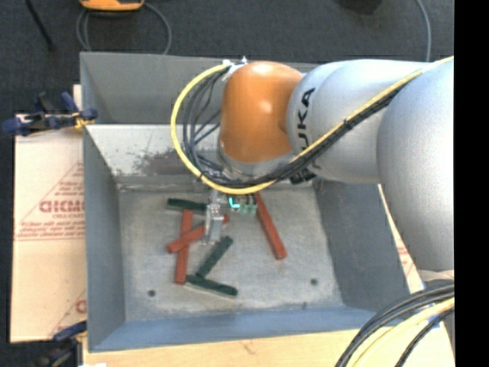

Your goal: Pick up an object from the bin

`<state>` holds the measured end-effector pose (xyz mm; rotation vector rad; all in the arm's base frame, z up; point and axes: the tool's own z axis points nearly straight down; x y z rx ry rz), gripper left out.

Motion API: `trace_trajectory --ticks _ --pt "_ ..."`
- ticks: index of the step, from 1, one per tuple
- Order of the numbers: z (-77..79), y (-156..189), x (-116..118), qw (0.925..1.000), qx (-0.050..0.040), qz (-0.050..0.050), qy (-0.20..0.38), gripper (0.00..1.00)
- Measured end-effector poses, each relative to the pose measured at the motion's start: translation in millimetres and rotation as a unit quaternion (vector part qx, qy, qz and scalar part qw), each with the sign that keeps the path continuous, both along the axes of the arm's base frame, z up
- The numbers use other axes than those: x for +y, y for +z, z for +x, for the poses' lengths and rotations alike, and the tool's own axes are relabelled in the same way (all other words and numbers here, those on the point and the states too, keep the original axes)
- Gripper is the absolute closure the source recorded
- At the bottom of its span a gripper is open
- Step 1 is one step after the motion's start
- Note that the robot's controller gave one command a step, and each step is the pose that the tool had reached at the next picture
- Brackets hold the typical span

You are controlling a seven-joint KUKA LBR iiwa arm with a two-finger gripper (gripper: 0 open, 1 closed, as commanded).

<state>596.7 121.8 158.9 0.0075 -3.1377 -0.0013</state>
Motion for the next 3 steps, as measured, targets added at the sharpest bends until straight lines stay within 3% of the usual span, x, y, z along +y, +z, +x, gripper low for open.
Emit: trace_trajectory --ticks 1,2,3 --pt "2.1 5 -1 1.0 -0.0041 0.0 -0.001 0.0" --pt "6.9 -41 4 0.9927 -0.0084 0.0 0.12 0.0" --pt "10.0 -87 10 0.9788 -0.006 0.0 0.204 0.0"
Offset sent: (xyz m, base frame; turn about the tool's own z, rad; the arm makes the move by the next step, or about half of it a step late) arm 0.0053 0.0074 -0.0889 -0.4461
